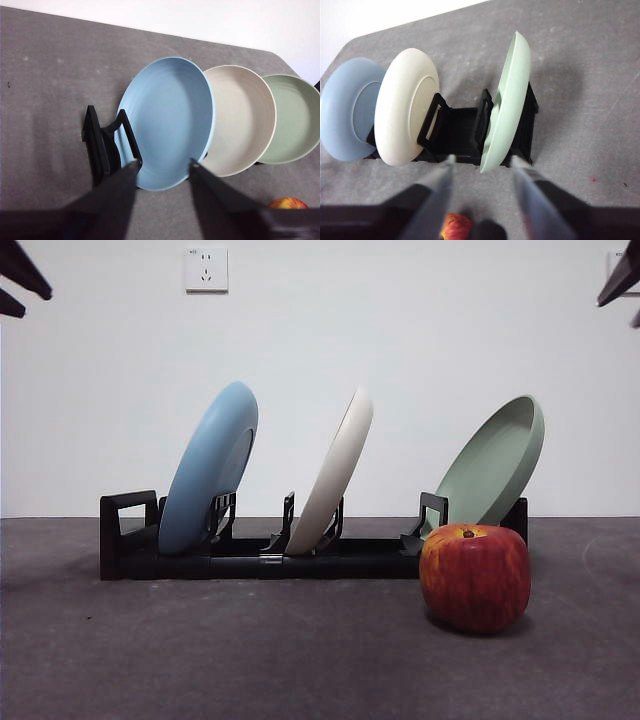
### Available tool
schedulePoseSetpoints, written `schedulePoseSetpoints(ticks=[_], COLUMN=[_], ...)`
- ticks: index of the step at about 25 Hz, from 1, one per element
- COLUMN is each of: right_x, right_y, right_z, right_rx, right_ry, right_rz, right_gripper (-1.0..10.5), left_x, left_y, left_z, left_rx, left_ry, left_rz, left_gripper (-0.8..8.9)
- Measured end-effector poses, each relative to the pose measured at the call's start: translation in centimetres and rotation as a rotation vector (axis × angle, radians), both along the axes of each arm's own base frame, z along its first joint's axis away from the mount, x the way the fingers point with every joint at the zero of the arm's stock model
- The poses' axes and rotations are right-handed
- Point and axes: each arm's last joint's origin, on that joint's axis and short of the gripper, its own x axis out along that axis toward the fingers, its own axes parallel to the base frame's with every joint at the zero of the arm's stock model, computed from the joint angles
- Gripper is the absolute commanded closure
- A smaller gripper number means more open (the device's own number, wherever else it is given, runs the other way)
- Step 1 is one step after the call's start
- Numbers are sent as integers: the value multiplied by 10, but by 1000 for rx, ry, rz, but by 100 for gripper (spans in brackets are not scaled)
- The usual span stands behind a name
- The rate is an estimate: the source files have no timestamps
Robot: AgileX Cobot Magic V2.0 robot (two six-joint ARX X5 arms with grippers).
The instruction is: Take the blue plate from the plate rack,put the plate on the table,take the apple from the table,put the apple in the plate
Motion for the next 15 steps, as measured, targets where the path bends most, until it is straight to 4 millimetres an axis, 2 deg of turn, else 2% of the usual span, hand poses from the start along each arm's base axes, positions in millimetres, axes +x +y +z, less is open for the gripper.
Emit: schedulePoseSetpoints(ticks=[2, 5, 11, 15], right_x=[0, 0, 0, 0], right_y=[0, 0, 0, 0], right_z=[0, 0, 0, 0], right_rx=[0, 1, 2, 2], right_ry=[0, 0, 0, 0], right_rz=[0, 1, 3, 3], right_gripper=[411, 411, 411, 411], left_x=[6, 21, 80, 118], left_y=[-3, -14, -48, -72], left_z=[-2, 0, 32, 44], left_rx=[-19, -61, -44, 59], left_ry=[17, 23, 93, 118], left_rz=[-32, -127, -275, -275], left_gripper=[379, 473, 472, 471])
